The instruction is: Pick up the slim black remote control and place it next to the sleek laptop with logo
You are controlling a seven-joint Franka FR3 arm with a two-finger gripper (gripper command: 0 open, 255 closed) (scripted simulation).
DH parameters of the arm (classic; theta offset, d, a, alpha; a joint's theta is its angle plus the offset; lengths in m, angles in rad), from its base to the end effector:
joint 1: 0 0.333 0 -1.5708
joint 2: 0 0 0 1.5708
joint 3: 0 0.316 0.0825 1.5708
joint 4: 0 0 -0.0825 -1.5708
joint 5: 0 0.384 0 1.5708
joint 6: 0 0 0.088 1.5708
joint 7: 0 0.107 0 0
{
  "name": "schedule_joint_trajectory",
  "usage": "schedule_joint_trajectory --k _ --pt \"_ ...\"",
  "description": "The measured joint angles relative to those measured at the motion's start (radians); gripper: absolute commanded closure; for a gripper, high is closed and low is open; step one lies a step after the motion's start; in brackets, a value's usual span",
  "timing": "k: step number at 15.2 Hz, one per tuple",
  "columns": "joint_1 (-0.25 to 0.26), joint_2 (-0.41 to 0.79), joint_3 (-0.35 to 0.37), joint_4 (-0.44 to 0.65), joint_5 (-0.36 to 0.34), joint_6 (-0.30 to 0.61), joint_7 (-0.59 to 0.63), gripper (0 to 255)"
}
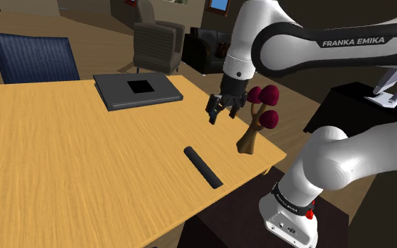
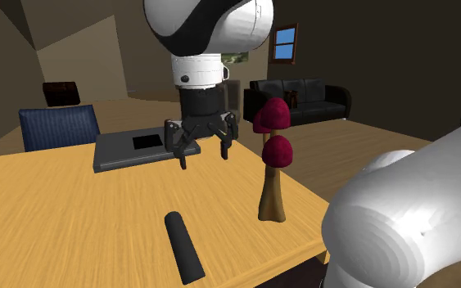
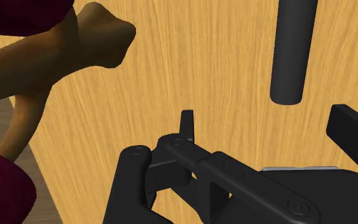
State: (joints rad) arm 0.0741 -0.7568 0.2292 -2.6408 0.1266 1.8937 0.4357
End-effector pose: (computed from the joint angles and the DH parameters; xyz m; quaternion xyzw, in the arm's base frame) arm 0.3080 0.1075 0.4666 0.9930 -0.1168 0.0059 0.0173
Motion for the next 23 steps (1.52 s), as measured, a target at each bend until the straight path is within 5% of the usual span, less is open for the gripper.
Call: schedule_joint_trajectory --k 11,23 --pt "0.031 0.248 0.236 -0.087 0.068 0.311 0.250 0" --pt "0.016 0.344 0.274 -0.134 0.060 0.452 0.277 0"
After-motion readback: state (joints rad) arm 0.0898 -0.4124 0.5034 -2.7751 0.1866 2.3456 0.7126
